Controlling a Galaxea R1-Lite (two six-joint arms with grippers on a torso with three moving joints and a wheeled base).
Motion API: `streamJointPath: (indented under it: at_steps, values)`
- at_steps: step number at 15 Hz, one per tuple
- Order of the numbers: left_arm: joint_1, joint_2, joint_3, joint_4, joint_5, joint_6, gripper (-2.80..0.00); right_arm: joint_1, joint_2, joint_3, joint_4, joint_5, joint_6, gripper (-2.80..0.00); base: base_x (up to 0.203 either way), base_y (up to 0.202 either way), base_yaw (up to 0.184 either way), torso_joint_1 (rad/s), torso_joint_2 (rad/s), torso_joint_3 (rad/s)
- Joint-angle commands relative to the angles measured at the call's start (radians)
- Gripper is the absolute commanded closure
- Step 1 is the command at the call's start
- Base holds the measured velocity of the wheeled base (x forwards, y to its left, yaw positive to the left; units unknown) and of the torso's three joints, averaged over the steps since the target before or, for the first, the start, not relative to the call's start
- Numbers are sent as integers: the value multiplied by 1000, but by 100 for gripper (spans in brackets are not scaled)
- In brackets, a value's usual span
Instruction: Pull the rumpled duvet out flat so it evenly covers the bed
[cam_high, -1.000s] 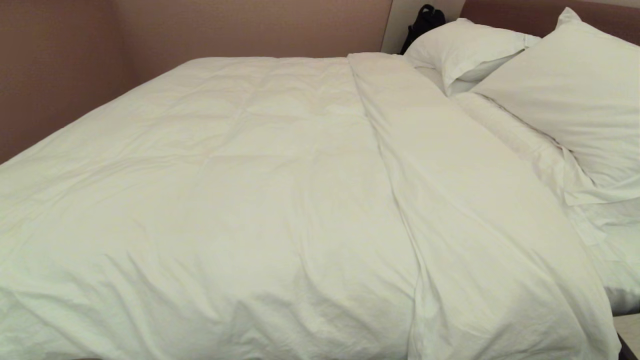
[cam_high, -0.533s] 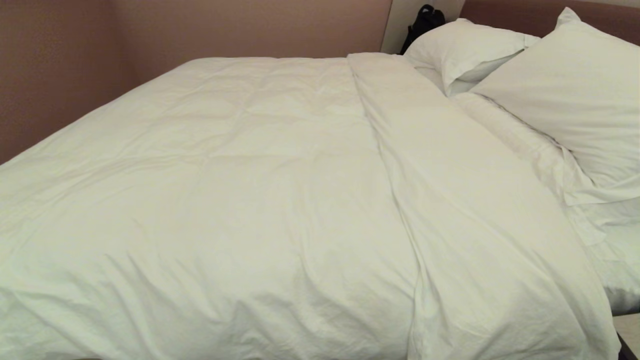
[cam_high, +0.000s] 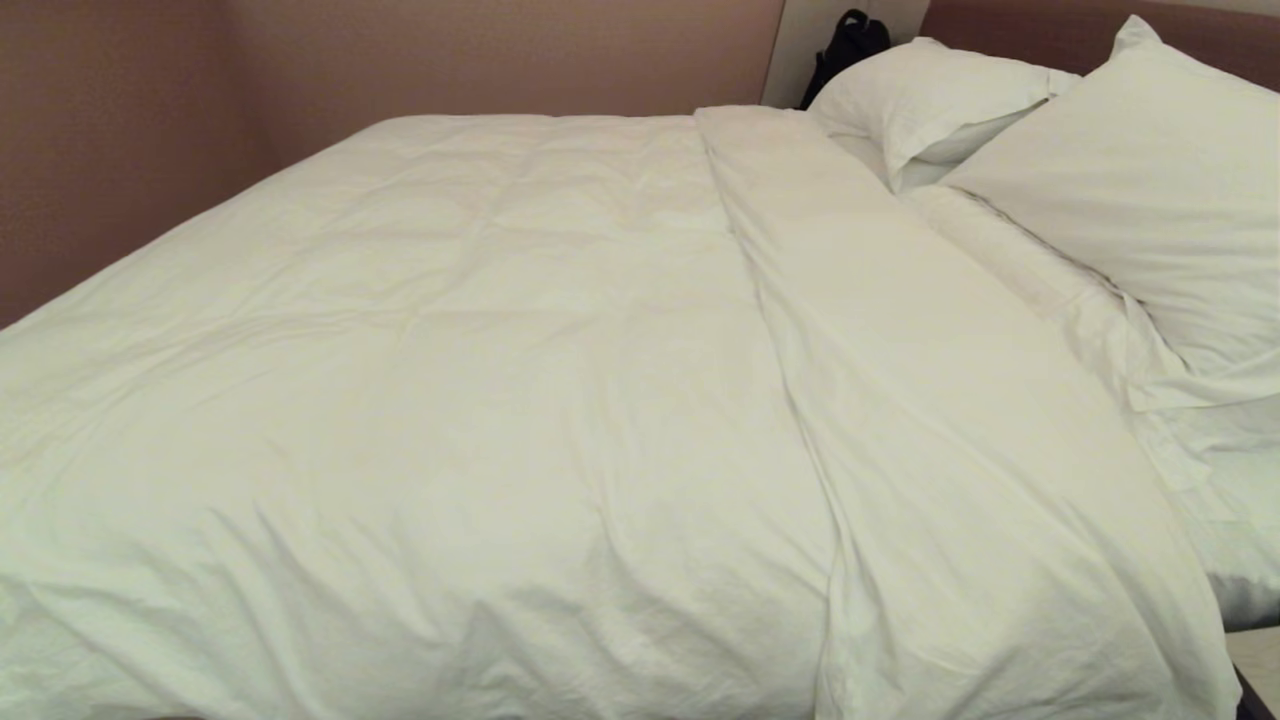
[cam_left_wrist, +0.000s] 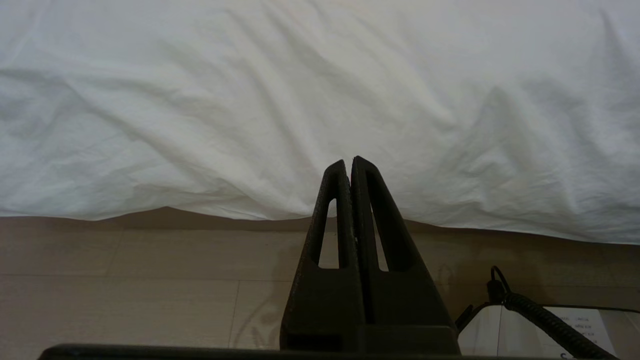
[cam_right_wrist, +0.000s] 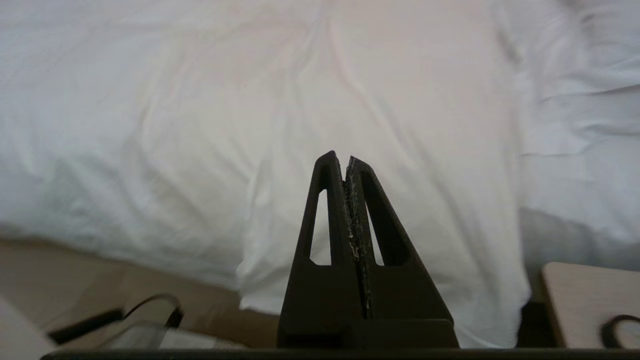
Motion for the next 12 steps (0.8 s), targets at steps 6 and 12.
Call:
streamJointPath:
  at_steps: [6,12]
  values:
    - [0,0,0,1,0,-1,0,-1,-61,310,-254,-168,-81,0,0,0,0,0,0,0]
    - [0,0,0,1,0,-1,0,0,-61,423,-321,-163,-111,0,0,0,0,0,0,0]
